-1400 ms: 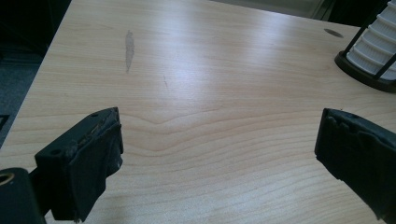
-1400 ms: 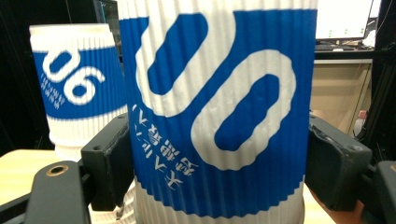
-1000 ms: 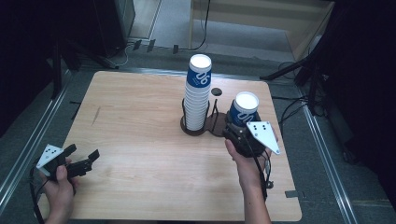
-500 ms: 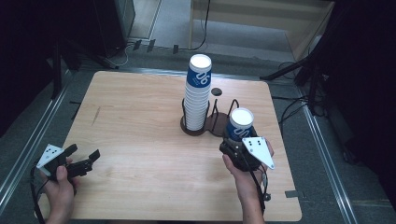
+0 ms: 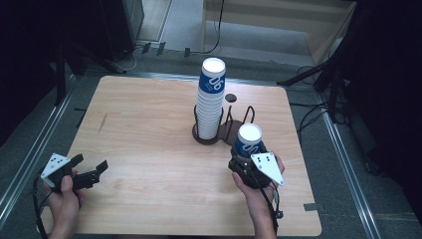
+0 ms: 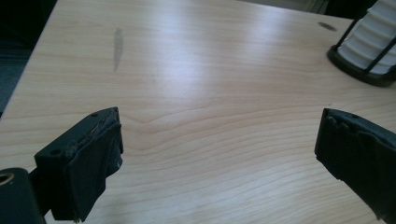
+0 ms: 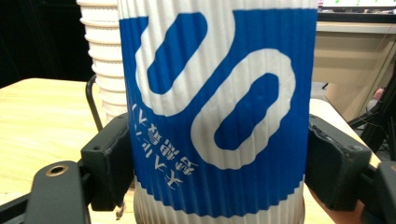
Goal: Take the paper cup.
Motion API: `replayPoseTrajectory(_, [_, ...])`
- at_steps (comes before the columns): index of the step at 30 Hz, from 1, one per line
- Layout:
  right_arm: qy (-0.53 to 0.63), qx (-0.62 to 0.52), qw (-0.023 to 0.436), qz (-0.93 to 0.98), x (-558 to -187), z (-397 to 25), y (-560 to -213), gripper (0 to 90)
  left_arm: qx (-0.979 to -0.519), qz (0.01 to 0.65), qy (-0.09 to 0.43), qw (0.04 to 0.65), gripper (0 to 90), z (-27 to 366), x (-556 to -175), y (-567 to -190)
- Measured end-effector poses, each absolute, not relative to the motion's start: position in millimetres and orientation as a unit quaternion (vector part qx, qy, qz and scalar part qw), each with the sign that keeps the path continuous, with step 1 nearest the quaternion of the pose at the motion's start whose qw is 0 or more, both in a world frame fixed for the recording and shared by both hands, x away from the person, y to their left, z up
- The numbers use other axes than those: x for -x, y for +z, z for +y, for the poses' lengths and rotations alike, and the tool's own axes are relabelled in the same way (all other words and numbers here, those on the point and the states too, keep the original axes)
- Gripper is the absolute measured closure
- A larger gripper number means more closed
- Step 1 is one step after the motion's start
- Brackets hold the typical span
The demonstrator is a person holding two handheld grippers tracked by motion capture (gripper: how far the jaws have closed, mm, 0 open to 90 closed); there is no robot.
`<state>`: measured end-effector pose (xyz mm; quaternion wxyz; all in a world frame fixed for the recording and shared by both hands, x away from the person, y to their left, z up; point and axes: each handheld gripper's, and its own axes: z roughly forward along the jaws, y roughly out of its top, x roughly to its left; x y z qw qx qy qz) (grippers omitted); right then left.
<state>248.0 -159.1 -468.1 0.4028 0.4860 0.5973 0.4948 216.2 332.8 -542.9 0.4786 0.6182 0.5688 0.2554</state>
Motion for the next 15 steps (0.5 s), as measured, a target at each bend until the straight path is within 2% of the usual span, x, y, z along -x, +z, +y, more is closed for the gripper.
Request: replayPoseTrajectory(15, [0.485,-0.460,0.389,0.634,-242.4,-132.4,-486.2,20.2,-0.670,0.486,0.244,0.505,1.8,273.1,-226.2,-496.2])
